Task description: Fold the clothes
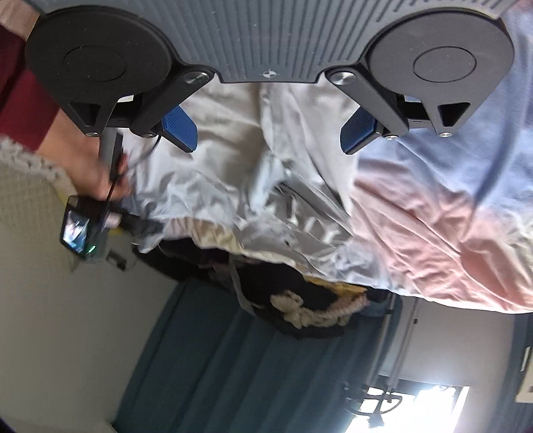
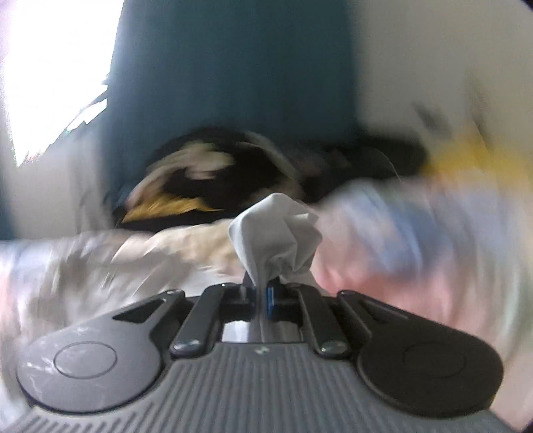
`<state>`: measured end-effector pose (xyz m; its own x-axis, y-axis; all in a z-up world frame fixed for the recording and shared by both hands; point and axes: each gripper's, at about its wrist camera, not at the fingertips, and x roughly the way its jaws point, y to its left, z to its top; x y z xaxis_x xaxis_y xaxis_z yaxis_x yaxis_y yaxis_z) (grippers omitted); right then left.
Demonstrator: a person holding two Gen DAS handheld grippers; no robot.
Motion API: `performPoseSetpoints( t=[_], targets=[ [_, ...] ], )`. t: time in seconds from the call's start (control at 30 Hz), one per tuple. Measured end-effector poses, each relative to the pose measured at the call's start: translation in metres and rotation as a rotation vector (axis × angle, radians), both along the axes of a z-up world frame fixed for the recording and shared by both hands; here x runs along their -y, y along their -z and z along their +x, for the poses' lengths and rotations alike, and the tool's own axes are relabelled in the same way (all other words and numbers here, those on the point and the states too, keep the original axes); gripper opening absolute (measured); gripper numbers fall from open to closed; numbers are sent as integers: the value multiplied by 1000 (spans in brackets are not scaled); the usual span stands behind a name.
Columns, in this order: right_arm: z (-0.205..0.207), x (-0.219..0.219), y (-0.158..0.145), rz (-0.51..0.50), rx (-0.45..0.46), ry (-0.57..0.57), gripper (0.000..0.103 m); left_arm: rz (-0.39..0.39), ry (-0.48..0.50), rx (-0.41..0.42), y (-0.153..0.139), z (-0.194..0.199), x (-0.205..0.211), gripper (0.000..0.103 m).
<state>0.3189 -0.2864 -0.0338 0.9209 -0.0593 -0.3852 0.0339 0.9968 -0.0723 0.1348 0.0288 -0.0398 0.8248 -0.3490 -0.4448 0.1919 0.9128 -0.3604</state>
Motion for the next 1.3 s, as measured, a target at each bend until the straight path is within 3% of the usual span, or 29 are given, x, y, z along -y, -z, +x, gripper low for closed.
performPoseSetpoints(
  t=[0.1,0.2,0.27,0.33,0.43,0.5,0.67,0.87,0.97,1.3],
  targets=[
    [-12,-69,19,-257,-36,-199,11,-3,-27,-2,3,5,-8,94],
    [-18,-109,50,-327,-157,-289,12,-6,-53,-4,6,9,-17,94],
    [-31,-106,47,-288,-169,-287,16,2,-53,-8,6,11,-22,94],
    [-43,-103,45,-249,-181,-285,33,3,-48,-8,8,13,-24,94],
    [-62,-99,42,-190,-199,-282,48,3,-35,2,8,15,-23,94],
    [-75,-96,40,-151,-211,-279,52,18,-27,19,8,15,-20,94],
    [-107,-88,33,-50,-239,-269,51,73,3,51,10,11,-6,94],
    [-185,-47,8,157,-143,-125,51,154,51,93,16,4,12,94],
    [-200,-34,16,182,-115,-58,50,181,65,106,15,-2,20,94],
    [-152,0,75,303,-248,27,23,302,159,184,9,-9,54,94]
  ],
)
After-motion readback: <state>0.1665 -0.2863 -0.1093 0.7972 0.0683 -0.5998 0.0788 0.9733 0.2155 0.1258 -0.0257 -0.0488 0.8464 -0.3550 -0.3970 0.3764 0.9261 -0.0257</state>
